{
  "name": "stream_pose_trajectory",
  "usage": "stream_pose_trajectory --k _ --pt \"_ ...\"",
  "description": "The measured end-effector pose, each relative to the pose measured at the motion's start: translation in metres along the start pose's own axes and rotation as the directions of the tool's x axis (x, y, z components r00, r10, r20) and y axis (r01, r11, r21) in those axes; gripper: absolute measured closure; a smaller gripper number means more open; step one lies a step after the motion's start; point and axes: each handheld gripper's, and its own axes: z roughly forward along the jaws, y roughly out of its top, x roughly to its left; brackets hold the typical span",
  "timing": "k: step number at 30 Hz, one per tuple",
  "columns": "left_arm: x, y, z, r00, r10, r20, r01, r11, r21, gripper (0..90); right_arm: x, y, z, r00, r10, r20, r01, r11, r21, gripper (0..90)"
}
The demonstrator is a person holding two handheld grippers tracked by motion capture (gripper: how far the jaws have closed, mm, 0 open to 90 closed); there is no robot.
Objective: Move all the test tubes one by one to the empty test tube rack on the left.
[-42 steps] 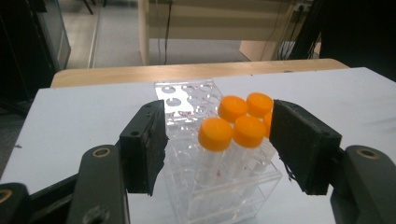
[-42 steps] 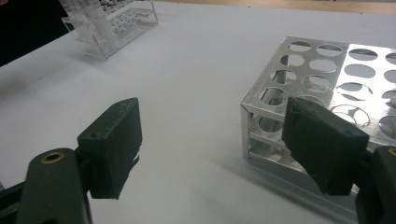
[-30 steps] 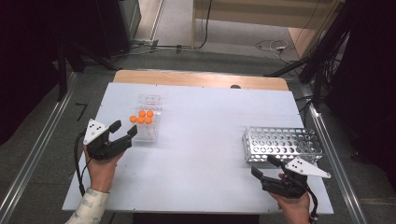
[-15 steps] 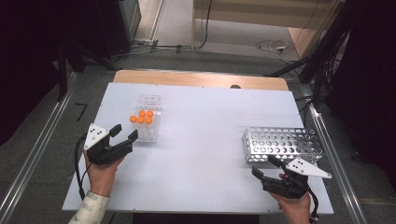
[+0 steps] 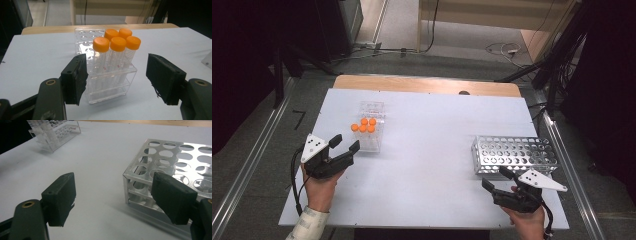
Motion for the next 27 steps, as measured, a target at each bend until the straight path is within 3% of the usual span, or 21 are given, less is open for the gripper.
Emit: stream_pose_trajectory --k 27 --pt "-0.005 -0.015 -0.012 1.0 0.005 0.001 -0.005 0.9998 0.022 32.9 -0.012 -0.005 -0.014 0.9991 0.014 0.04 -0.013 1.0 -0.015 18.4"
